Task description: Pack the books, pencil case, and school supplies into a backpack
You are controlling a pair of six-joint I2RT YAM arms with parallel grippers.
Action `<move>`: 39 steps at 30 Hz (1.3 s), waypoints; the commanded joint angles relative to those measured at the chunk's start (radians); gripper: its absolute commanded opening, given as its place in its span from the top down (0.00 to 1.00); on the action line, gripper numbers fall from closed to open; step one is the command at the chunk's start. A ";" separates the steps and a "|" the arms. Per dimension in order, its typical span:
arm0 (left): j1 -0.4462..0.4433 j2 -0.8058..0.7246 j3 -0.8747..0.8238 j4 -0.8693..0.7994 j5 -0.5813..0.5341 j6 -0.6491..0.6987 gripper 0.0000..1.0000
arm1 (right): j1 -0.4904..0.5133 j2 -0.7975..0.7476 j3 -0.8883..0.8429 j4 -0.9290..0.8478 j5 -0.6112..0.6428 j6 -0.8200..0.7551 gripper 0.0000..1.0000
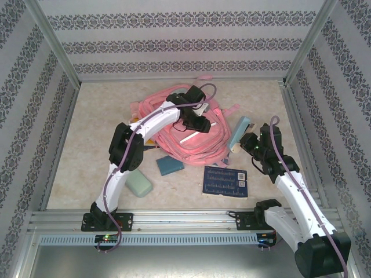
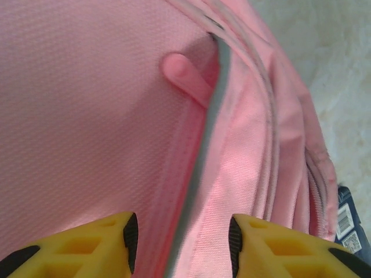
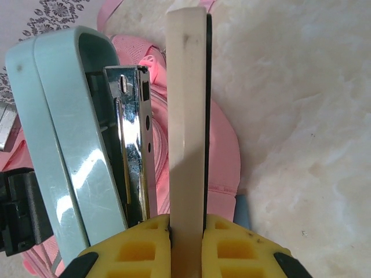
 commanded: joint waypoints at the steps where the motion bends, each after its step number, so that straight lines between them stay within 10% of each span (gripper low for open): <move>1: -0.017 0.018 0.037 -0.063 0.034 0.024 0.59 | 0.005 -0.019 -0.001 0.046 0.001 0.021 1.00; 8: -0.017 0.037 0.066 -0.100 0.019 0.045 1.00 | 0.006 -0.014 0.008 0.046 0.003 0.024 1.00; 28: 0.045 -0.211 0.209 -0.229 -0.045 0.081 1.00 | 0.001 0.170 0.046 0.140 0.019 0.206 1.00; 39: 0.033 -0.206 0.173 -0.230 0.079 0.079 0.95 | 0.102 0.351 0.075 0.452 -0.168 0.473 1.00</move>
